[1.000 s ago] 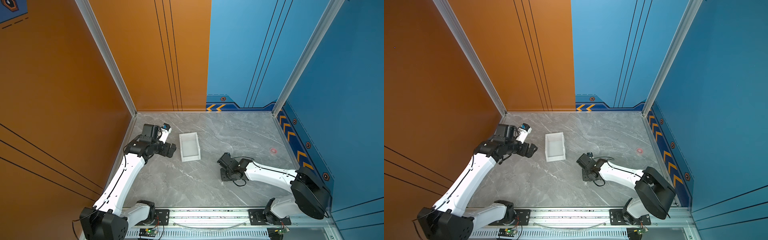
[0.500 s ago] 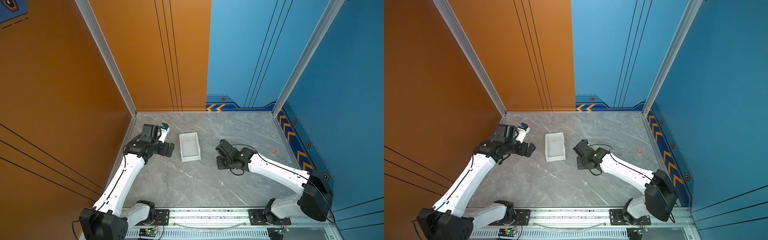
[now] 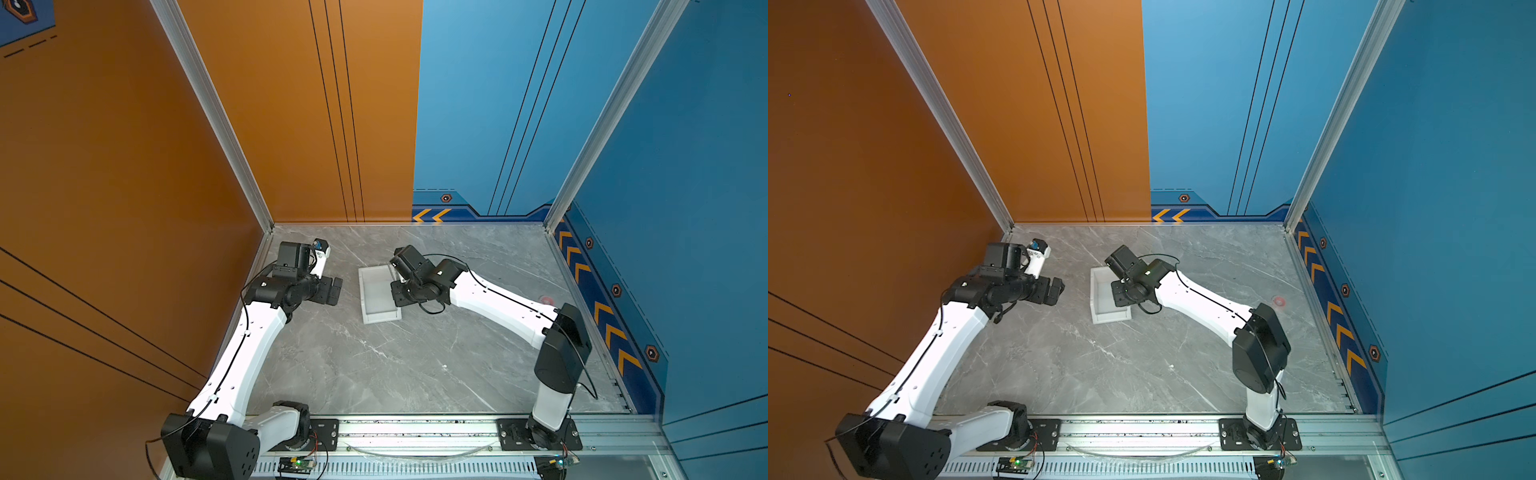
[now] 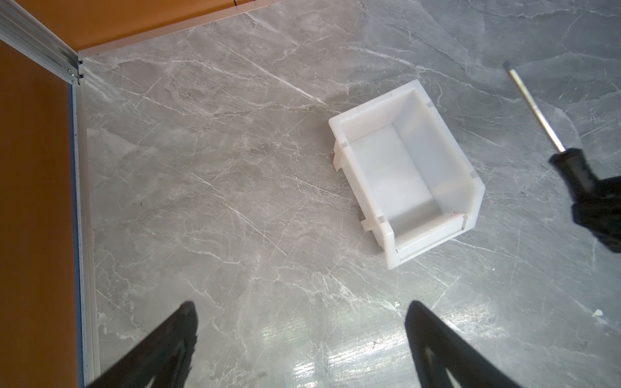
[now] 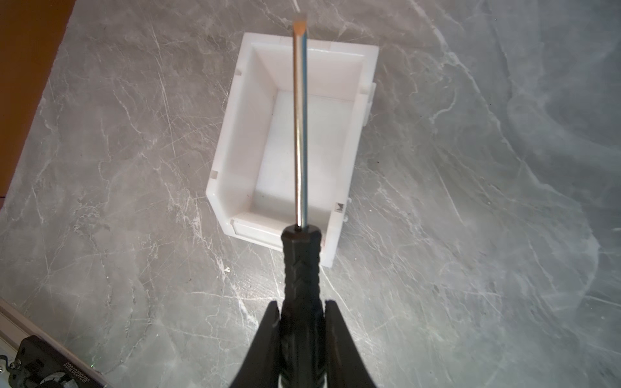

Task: Put the screwdriver in the bin
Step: Place the screwdriver into the bin.

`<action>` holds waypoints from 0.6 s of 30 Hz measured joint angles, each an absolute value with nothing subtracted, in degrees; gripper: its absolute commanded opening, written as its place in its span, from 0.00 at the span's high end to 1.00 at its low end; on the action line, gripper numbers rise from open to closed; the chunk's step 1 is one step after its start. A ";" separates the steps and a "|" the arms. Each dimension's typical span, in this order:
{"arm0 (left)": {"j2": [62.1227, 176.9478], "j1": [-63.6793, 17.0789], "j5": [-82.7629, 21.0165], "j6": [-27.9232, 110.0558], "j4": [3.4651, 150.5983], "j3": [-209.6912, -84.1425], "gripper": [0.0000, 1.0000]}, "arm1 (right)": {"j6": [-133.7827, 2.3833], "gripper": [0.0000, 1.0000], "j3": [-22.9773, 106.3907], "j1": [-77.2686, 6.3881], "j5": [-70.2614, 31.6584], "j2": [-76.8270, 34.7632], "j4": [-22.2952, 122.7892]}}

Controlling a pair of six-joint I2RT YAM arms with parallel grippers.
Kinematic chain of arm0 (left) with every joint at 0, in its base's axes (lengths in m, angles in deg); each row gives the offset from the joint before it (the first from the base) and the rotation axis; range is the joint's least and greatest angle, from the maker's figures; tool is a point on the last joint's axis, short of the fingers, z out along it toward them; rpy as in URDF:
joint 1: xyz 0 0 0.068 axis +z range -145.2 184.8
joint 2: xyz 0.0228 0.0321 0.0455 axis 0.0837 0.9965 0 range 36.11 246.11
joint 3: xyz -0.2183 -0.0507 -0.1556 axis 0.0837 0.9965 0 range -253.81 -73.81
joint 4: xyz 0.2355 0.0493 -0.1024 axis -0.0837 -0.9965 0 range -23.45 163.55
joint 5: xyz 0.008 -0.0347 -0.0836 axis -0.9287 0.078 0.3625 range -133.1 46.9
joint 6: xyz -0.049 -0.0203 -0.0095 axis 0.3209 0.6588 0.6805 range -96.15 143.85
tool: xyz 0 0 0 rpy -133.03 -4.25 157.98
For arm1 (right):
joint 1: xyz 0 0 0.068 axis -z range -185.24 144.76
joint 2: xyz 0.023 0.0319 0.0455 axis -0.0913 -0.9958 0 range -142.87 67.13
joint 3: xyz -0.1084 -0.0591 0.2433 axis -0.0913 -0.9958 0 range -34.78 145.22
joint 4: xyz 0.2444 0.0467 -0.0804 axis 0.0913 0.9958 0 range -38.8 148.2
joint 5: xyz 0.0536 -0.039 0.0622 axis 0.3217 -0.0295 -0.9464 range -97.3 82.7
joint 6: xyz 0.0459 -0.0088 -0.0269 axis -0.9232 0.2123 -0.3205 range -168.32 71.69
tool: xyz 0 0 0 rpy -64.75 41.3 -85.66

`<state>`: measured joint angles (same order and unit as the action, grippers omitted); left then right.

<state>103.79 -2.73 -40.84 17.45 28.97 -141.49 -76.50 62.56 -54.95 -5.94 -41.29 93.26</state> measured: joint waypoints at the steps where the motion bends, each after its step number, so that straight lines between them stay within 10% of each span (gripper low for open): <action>1: 103.79 -2.62 -40.84 17.47 28.95 -141.49 0.02 | -76.19 0.81 63.74 -55.19 -6.18 -42.82 93.20; 18: 103.76 -0.65 -39.81 18.98 28.93 -141.49 0.02 | -71.63 0.80 75.43 -55.72 -7.09 -58.64 96.23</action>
<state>103.76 -0.65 -39.81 18.98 28.93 -141.49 -71.63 75.43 -55.72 -7.09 -58.64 96.23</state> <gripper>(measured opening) 0.978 0.207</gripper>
